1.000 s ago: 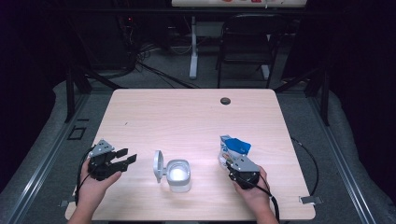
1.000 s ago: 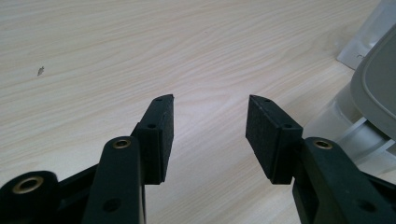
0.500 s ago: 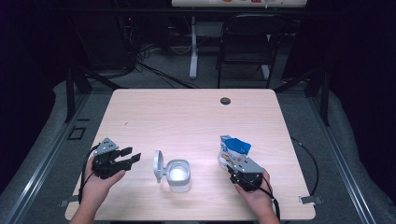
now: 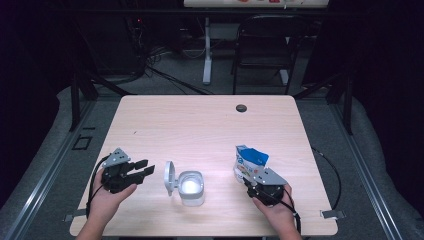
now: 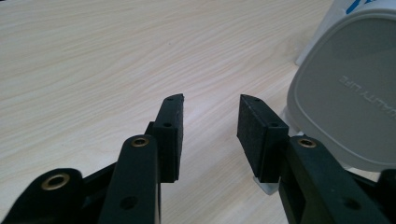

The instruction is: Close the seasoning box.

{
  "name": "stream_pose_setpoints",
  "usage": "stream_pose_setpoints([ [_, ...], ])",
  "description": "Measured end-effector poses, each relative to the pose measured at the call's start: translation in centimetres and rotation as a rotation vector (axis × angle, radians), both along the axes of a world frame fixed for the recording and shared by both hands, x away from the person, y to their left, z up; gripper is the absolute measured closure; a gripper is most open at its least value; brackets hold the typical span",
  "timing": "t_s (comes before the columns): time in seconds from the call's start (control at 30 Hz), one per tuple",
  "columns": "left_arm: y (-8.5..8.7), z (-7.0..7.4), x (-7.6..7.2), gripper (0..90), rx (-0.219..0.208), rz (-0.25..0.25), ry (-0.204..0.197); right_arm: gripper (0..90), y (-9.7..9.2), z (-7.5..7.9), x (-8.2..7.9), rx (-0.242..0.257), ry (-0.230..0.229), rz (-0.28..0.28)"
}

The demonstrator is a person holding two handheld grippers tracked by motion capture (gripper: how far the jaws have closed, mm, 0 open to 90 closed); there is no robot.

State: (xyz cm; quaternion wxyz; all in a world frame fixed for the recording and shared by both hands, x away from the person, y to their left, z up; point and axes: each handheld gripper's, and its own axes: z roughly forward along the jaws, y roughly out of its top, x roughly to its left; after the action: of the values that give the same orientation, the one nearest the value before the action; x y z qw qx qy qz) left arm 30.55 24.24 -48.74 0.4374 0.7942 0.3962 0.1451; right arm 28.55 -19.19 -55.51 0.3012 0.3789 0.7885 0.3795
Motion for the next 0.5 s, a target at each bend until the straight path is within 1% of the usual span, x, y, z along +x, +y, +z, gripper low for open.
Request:
stream_pose_setpoints([
  [0.13, -0.12, 0.18, -0.20, 64.8, 0.002, -0.013, -0.001, 47.0, -0.12, 0.26, -0.06, 0.009, 0.000, 0.001],
  [0.27, -0.12, 0.39, -0.43, 65.7, 0.002, -0.014, -0.007, 46.0, -0.14, 0.50, -0.11, 0.020, 0.003, 0.004],
  [0.3, -0.12, 0.45, -0.47, 65.8, 0.000, -0.017, -0.009, 46.0, -0.19, 0.59, -0.12, 0.014, 0.006, 0.006],
  [0.4, -0.23, 0.66, -0.65, 66.7, -0.005, -0.019, -0.015, 45.8, -0.27, 0.67, -0.12, 0.023, 0.006, 0.003],
  [0.5, -0.38, 0.90, -0.80, 67.0, -0.001, -0.027, -0.021, 45.6, -0.47, 0.76, -0.15, 0.025, 0.006, 0.001],
])
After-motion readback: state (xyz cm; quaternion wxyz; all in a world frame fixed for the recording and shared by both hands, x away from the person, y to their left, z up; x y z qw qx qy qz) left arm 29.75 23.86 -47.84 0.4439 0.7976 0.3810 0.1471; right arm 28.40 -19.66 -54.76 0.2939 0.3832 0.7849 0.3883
